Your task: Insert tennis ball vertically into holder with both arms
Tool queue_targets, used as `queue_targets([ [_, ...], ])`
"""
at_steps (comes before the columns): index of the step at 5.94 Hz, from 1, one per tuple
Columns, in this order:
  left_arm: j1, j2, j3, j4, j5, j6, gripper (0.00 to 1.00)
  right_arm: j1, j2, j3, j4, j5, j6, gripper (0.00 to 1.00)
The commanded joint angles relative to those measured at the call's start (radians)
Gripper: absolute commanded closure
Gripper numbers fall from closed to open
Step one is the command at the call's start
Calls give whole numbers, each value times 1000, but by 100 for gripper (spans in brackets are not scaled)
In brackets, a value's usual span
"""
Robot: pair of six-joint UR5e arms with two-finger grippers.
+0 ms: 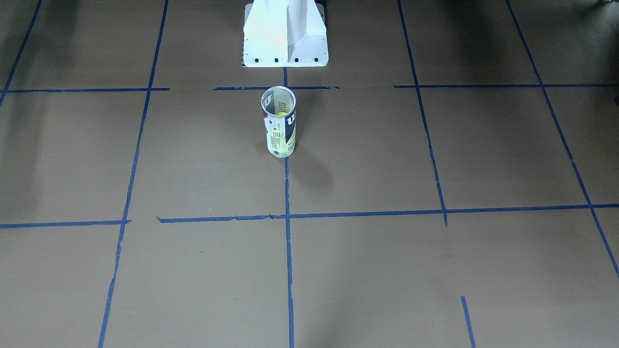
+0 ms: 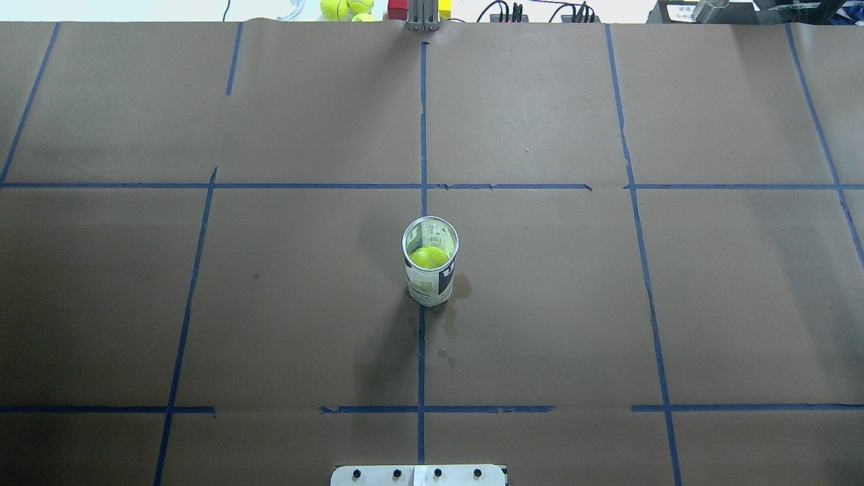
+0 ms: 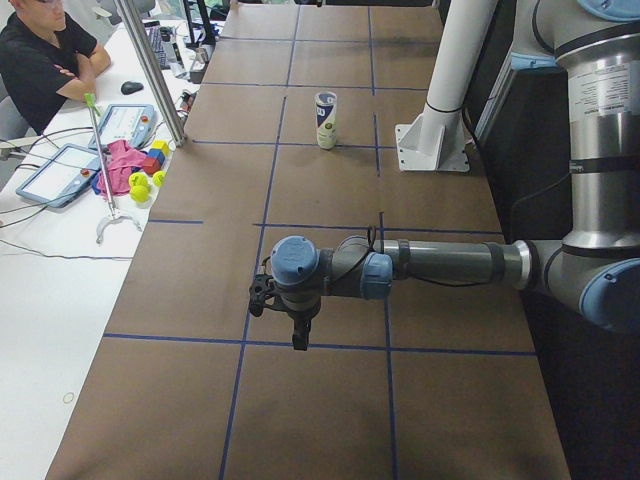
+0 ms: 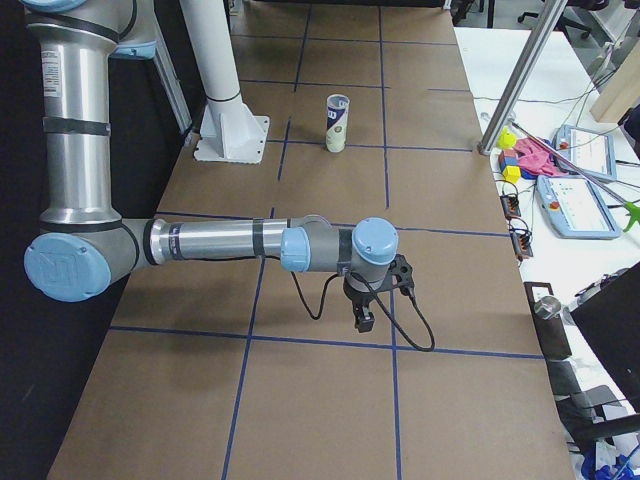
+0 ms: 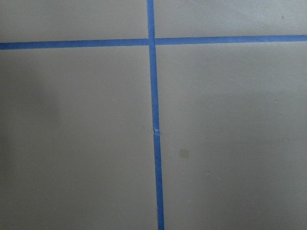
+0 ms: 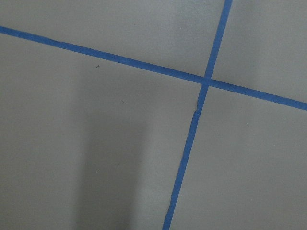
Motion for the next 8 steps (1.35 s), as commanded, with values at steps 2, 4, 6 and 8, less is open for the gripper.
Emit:
queue_targets([
  [2, -3, 32, -51, -23, 37, -9, 0, -16, 10, -39, 5, 0, 8, 0],
  [4, -3, 32, -71, -14, 35, -4, 0, -18, 7, -57, 10, -2, 8, 0],
  [6, -3, 34, -68, -11, 38, 0, 0, -18, 1, -62, 11, 0, 5, 0],
  [8, 4, 32, -70, -13, 37, 2, 0, -18, -3, -61, 11, 0, 6, 0],
])
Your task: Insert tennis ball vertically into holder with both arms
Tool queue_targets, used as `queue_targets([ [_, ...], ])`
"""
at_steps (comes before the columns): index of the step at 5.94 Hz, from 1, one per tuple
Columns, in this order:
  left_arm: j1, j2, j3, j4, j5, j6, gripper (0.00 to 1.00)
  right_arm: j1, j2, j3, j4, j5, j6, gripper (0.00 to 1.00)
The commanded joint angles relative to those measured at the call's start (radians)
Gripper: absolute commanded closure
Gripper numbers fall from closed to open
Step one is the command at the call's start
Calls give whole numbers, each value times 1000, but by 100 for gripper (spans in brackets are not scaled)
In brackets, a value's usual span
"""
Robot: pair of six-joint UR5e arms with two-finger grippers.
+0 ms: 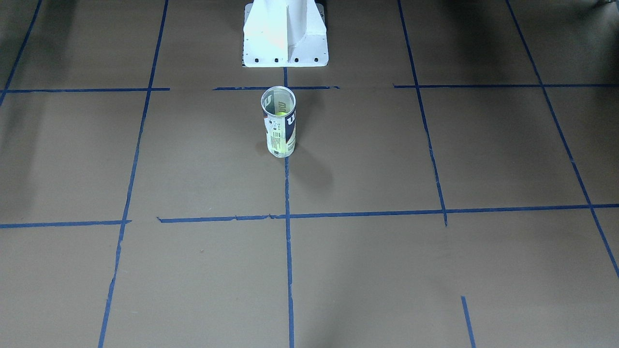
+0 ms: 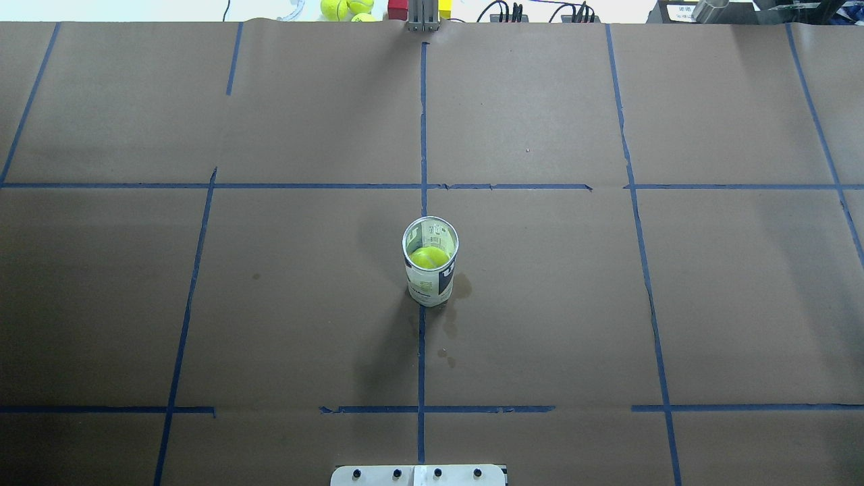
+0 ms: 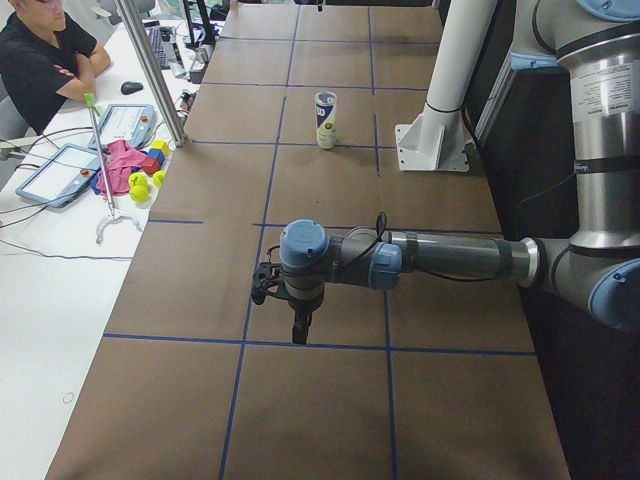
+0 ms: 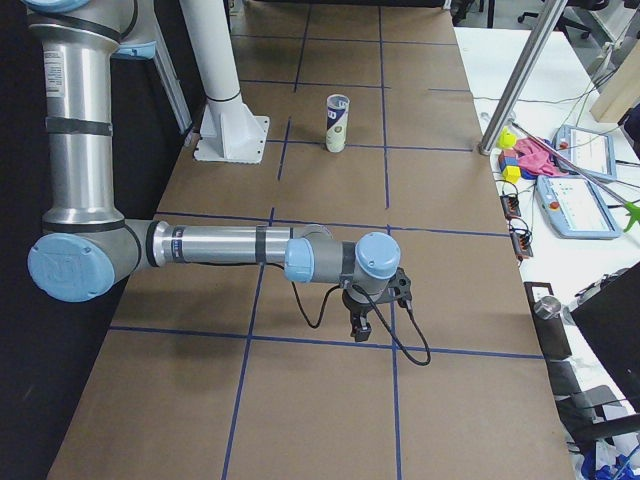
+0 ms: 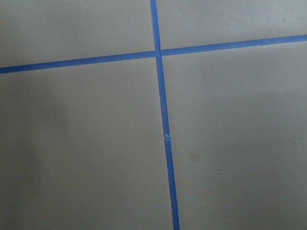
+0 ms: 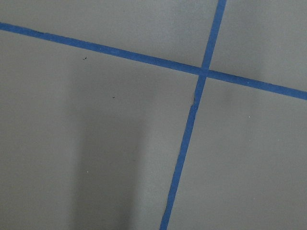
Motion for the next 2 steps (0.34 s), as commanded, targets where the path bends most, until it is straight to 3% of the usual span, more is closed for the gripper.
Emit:
queue_targets([
  [1, 6, -2, 8, -2, 0, 1, 0, 0, -2, -1, -1, -2, 2, 0],
  [2, 6, -2, 5, -1, 6, 1, 0, 0, -2, -2, -1, -5, 2, 0],
])
